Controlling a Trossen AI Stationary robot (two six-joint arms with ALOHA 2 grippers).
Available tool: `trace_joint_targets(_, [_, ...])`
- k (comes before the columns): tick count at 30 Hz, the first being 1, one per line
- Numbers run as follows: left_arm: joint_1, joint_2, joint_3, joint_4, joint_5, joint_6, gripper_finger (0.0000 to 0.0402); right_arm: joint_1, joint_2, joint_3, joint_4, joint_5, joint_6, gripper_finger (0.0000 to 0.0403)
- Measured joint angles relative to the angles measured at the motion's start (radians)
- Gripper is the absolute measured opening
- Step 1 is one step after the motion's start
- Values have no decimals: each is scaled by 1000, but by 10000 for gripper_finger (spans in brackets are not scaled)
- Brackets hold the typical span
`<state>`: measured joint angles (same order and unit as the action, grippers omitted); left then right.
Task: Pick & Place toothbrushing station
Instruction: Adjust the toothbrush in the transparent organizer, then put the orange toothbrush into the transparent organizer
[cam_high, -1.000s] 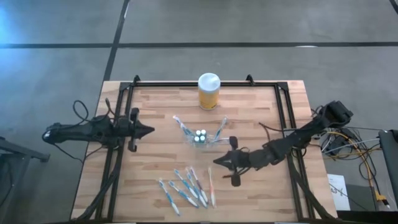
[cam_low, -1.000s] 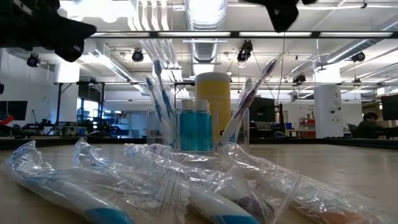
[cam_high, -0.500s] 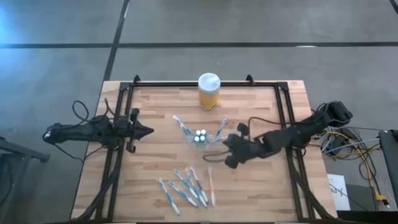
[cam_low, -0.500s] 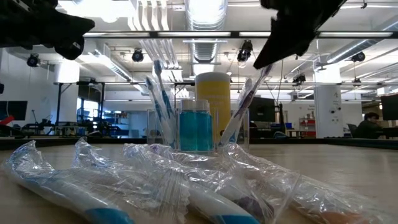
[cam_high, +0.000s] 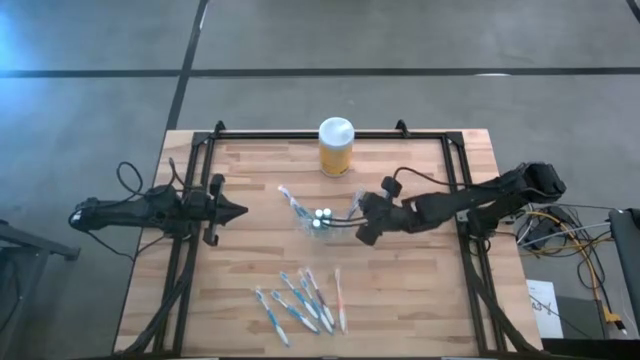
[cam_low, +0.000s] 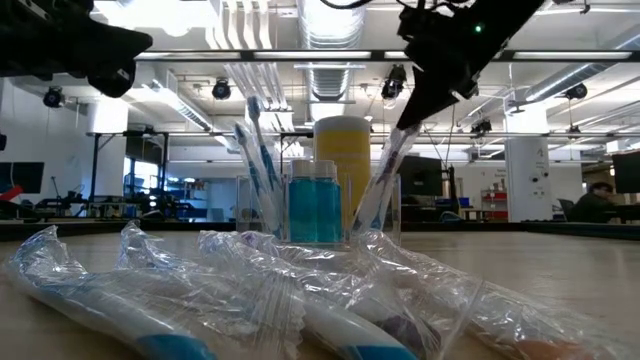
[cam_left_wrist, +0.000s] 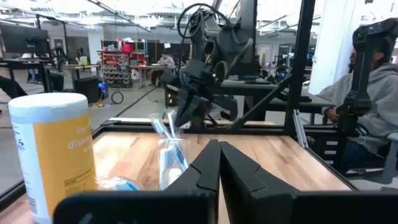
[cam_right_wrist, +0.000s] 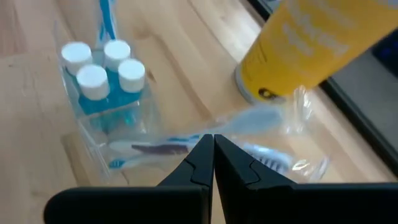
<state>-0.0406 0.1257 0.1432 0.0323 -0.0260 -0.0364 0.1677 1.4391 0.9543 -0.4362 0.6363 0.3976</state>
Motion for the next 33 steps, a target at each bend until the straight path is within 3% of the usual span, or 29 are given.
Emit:
trace_joint_targets(4, [0, 0, 0, -12, 18, -1, 7, 14, -4, 65, -2, -50, -9, 8])
trace_joint_targets(12, [0, 0, 0, -29, 40, -21, 14, 105, 19, 225, -6, -361, 0, 8])
trace_joint_targets(18, [0, 0, 0, -31, 47, -45, 12, 168, 100, 244, -57, -483, 194, 8])
trace_joint_targets(29, [0, 0, 0, -44, 81, -47, 16, 226, 270, 230, -33, -468, 460, 9])
trace_joint_targets(33, [0, 0, 0, -50, 81, -47, 17, 224, 332, 238, 37, -463, 516, 33])
